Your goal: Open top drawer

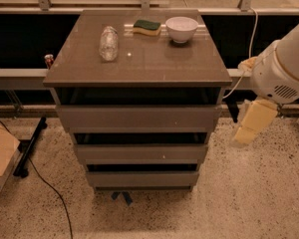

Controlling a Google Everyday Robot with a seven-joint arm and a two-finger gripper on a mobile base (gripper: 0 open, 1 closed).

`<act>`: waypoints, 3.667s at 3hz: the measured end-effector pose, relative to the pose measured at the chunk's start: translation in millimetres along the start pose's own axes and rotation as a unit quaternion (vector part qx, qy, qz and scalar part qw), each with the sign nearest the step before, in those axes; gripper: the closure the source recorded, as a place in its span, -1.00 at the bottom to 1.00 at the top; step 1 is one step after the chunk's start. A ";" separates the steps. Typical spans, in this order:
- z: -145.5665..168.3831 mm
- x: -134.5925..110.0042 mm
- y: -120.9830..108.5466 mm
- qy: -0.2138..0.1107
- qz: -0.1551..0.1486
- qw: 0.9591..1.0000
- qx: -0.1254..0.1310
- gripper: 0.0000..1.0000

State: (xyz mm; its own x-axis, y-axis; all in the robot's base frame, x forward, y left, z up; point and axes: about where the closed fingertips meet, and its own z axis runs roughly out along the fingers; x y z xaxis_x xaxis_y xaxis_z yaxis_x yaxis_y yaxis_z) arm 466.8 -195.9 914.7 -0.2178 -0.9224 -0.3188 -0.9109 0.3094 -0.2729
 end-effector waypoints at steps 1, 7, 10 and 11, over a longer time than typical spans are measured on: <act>45.3 8.1 -9.1 -0.009 0.031 0.999 -0.025 -1.00; 106.6 9.5 -27.9 -0.041 0.028 0.998 0.023 -1.00; 167.7 2.1 -36.4 -0.074 0.041 0.996 -0.001 -1.00; 189.0 -1.9 -41.0 -0.081 0.041 0.996 -0.014 -1.00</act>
Offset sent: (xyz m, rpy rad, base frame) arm 0.0168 0.0005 -0.0282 0.0380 0.0341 -0.0279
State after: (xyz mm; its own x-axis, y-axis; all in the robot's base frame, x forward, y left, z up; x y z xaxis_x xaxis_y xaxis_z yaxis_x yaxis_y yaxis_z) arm 570.8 -163.1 754.9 -0.2341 -0.8442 -0.4822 -0.9025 0.3732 -0.2152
